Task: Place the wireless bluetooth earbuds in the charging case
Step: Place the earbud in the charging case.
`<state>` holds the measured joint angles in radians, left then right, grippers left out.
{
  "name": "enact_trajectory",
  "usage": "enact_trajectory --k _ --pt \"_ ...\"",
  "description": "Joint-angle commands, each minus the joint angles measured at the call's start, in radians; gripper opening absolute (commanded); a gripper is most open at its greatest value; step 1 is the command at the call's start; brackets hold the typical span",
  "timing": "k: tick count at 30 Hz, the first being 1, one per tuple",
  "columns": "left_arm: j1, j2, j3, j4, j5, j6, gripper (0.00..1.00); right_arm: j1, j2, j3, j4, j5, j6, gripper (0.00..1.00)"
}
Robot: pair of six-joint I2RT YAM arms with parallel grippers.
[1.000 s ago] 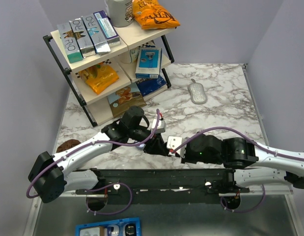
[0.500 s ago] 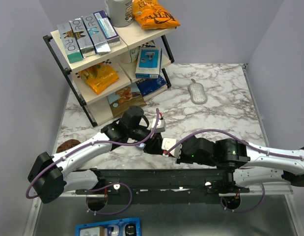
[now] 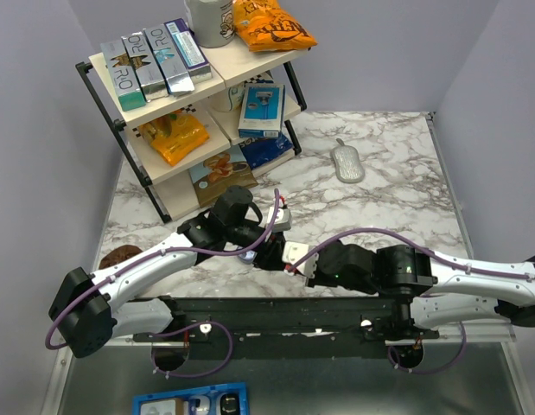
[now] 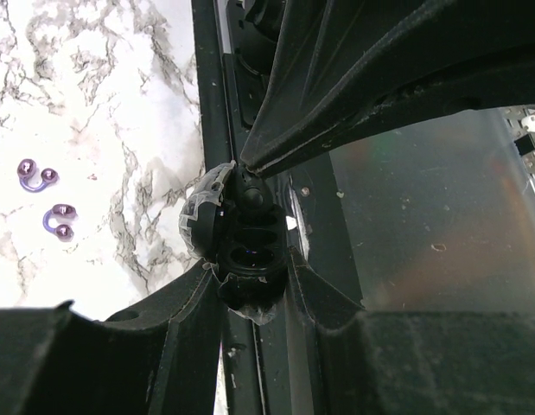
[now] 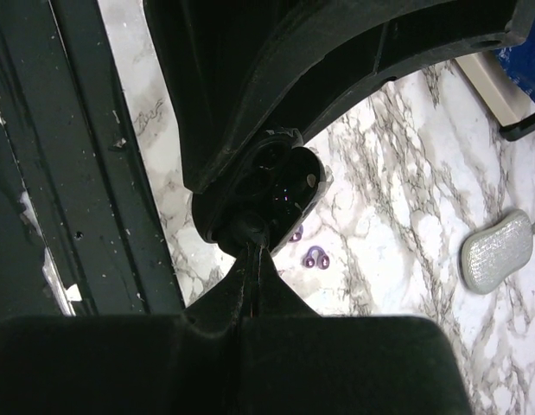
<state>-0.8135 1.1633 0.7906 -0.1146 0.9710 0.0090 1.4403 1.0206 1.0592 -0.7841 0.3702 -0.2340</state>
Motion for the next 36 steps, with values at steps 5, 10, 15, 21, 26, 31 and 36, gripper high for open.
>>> enact_trajectory --k 5,10,15,21,26,31,36 --pt "-0.004 -0.005 0.024 0.029 -0.012 -0.001 0.00 0.017 0.019 -0.010 0.023 0.012 0.002 0.01" --pt "-0.004 -0.001 0.030 0.027 -0.012 -0.001 0.00 0.026 0.035 -0.013 0.031 0.013 0.002 0.01" --pt "-0.004 0.003 0.029 0.032 -0.017 -0.004 0.00 0.029 0.050 -0.008 0.036 0.006 0.007 0.01" --pt "-0.004 0.001 0.019 0.049 -0.020 -0.004 0.00 0.032 0.065 0.001 0.039 0.016 0.018 0.02" --pt "-0.004 -0.004 0.012 0.058 -0.020 -0.004 0.00 0.034 0.062 0.010 0.037 0.029 0.027 0.06" --pt "-0.004 -0.011 -0.002 0.079 -0.025 -0.037 0.00 0.034 0.056 0.012 0.043 0.026 0.042 0.10" --pt "-0.006 -0.016 -0.021 0.108 -0.028 -0.057 0.00 0.035 0.049 0.010 0.055 0.018 0.058 0.17"
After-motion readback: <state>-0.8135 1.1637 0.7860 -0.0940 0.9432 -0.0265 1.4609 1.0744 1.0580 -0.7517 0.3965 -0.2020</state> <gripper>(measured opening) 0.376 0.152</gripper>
